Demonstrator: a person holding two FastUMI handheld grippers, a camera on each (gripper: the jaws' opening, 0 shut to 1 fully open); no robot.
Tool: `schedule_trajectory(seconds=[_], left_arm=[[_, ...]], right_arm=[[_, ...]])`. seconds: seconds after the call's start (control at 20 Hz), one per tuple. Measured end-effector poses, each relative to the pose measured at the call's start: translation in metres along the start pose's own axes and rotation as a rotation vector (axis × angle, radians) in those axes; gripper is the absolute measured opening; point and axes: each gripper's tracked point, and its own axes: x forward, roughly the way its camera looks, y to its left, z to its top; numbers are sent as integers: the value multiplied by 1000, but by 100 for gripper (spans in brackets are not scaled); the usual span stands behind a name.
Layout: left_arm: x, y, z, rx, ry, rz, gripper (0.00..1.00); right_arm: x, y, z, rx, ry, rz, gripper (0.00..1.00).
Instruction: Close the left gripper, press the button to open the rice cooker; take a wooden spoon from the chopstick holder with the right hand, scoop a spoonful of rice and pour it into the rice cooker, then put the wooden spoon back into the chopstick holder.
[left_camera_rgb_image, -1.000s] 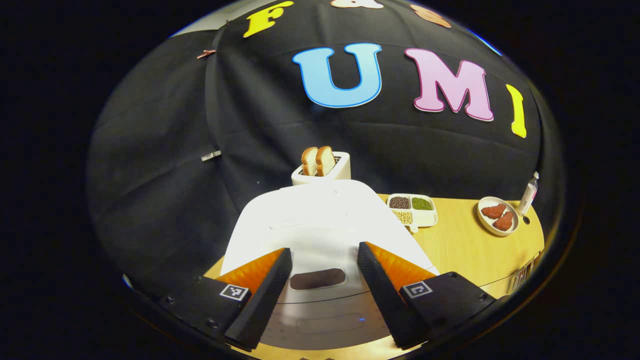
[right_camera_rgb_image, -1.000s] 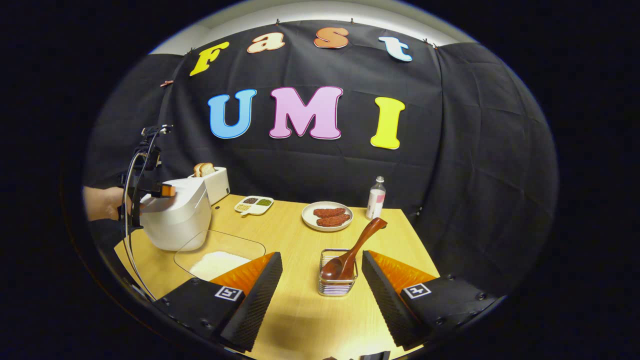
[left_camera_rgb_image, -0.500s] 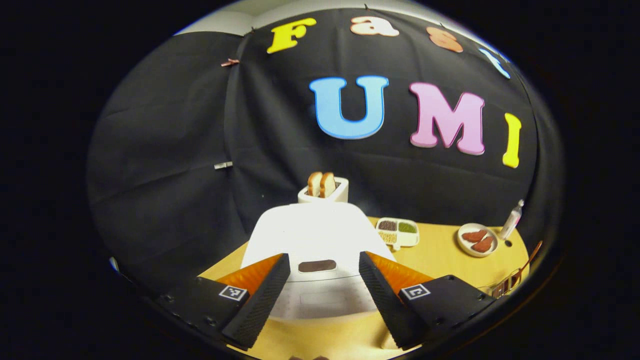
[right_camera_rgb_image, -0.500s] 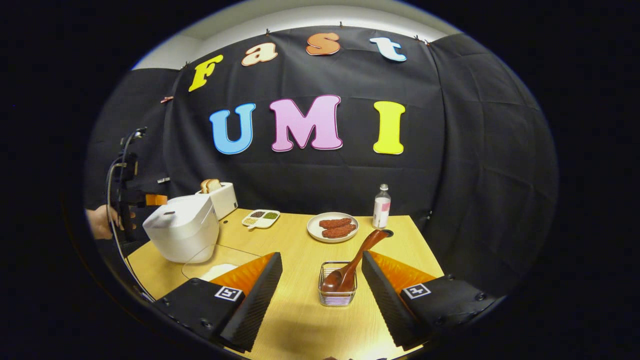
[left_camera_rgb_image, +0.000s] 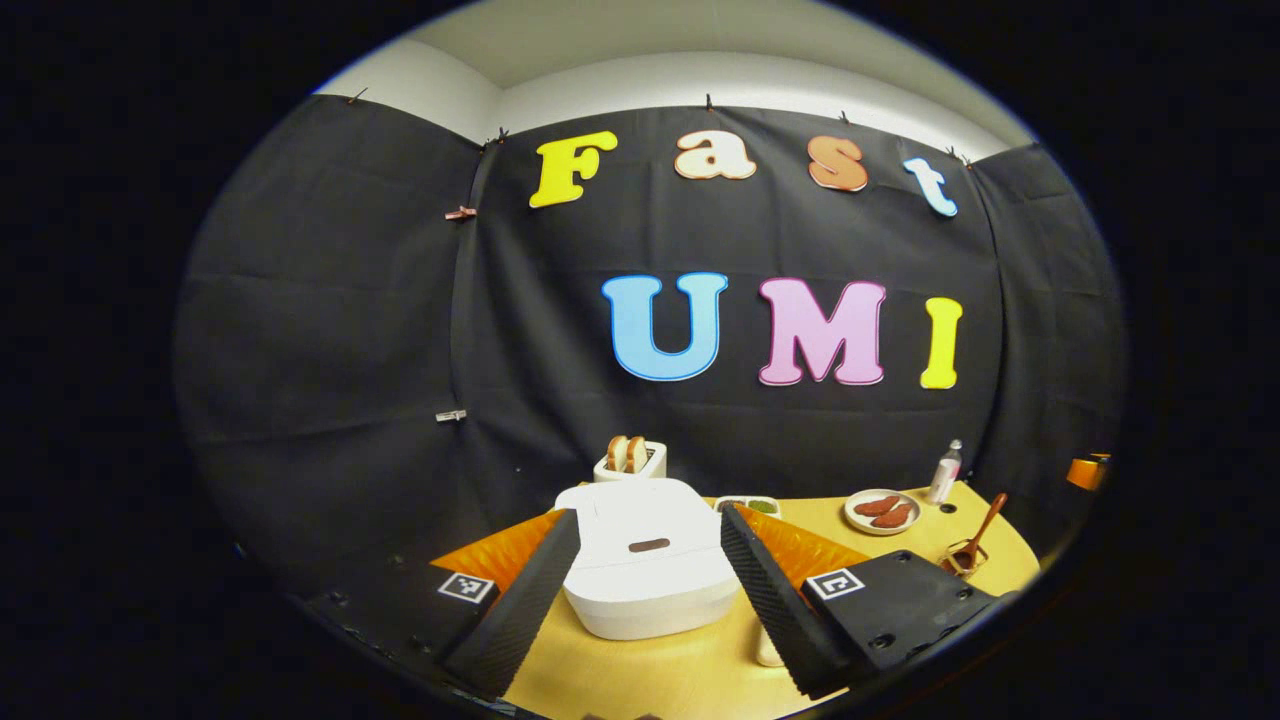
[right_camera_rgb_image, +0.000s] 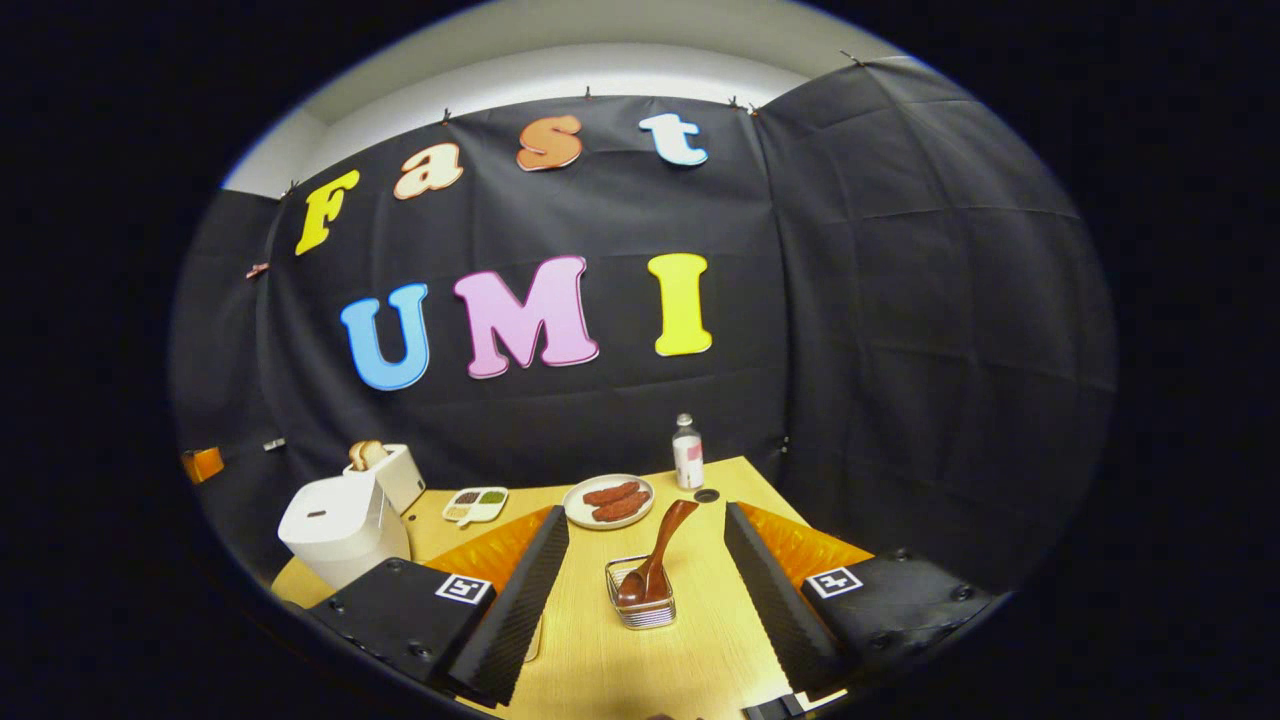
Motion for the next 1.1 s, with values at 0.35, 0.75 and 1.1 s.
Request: schedule_trajectory(seconds=[0.35,0.75,1.1], left_arm=[[-60,11,-5,-71,2,-120,97],[-80,17,-11,-56,-1,-171,95],[-93,7,-7,-72,-1,-196,96]], right_arm=[[-84,17,38,-39,-106,-43,98],[-131,21,26,-45,-121,-58,98],[-121,60,33,-39,-97,22,98]])
